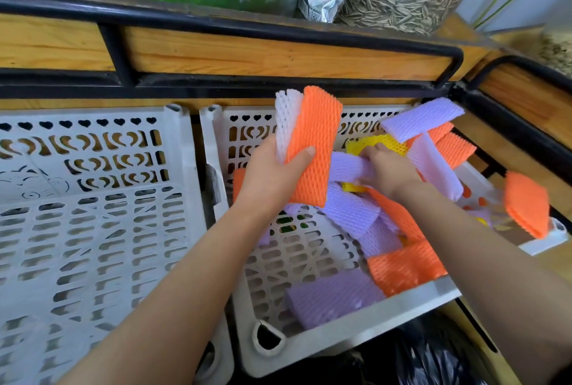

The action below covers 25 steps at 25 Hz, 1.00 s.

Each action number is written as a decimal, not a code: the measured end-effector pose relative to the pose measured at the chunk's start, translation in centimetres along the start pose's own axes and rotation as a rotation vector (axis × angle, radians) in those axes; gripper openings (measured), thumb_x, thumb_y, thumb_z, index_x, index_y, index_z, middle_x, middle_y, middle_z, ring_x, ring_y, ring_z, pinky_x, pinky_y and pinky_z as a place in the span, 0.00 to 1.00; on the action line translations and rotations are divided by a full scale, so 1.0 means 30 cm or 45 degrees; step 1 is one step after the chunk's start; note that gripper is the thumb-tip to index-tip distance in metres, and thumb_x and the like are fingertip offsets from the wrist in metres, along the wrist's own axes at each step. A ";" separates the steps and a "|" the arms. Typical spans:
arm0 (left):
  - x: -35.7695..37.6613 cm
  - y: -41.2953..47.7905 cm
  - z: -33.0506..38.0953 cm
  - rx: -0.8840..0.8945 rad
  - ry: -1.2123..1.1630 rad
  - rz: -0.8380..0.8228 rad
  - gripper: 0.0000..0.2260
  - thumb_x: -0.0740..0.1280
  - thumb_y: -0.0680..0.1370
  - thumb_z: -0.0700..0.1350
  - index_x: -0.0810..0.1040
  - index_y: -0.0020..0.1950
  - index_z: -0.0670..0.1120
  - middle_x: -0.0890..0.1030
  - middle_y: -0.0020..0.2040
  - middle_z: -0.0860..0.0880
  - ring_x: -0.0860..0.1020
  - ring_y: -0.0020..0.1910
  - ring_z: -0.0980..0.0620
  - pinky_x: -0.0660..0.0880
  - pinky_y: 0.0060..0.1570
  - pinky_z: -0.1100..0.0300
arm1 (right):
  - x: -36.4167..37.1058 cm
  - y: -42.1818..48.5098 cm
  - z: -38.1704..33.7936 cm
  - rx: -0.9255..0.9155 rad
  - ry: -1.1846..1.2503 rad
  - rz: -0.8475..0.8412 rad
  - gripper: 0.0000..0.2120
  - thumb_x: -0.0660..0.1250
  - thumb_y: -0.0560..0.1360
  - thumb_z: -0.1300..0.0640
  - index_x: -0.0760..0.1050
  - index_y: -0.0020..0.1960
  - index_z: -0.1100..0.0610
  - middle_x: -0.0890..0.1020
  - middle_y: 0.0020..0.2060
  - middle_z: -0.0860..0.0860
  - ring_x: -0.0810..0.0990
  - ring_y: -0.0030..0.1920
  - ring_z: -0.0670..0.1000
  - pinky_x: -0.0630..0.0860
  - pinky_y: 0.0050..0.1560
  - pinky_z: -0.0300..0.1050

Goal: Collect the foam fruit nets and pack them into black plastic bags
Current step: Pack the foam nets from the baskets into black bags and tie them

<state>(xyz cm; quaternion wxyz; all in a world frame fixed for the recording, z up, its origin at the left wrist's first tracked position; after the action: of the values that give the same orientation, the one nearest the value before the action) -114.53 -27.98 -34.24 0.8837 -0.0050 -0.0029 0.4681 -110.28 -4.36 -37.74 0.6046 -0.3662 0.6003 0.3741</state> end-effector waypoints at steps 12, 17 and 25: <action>0.009 0.003 -0.018 0.007 0.054 -0.035 0.19 0.63 0.80 0.46 0.66 0.70 0.45 0.77 0.55 0.49 0.77 0.44 0.58 0.74 0.28 0.73 | -0.080 -0.174 0.261 0.650 0.275 0.082 0.34 0.69 0.73 0.63 0.55 0.72 0.66 0.62 0.68 0.66 0.69 0.64 0.67 0.66 0.62 0.55; 0.011 0.008 -0.027 -0.005 0.045 -0.048 0.18 0.62 0.80 0.46 0.67 0.69 0.46 0.77 0.54 0.51 0.76 0.47 0.58 0.73 0.35 0.68 | -0.110 -0.183 0.229 0.679 0.087 0.234 0.24 0.68 0.75 0.53 0.67 0.66 0.63 0.75 0.59 0.64 0.68 0.63 0.64 0.68 0.56 0.54; -0.005 0.015 -0.039 -0.049 0.083 0.055 0.19 0.63 0.80 0.46 0.65 0.70 0.45 0.76 0.59 0.47 0.77 0.54 0.50 0.75 0.45 0.59 | -0.205 -0.230 -0.227 0.022 0.713 0.546 0.15 0.67 0.74 0.56 0.68 0.57 0.59 0.72 0.50 0.51 0.70 0.47 0.47 0.64 0.44 0.37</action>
<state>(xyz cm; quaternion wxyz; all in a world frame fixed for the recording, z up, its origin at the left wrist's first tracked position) -114.96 -27.85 -35.43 0.8726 -0.0373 0.0171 0.4866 -107.21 -13.63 -31.72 0.3272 -0.3152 0.8092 0.3726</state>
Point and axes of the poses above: each hand's wrist, its own y-axis towards the middle knuckle, its own x-axis out of the palm, z = x × y, the point moved 2 cm from there along y, towards the middle knuckle
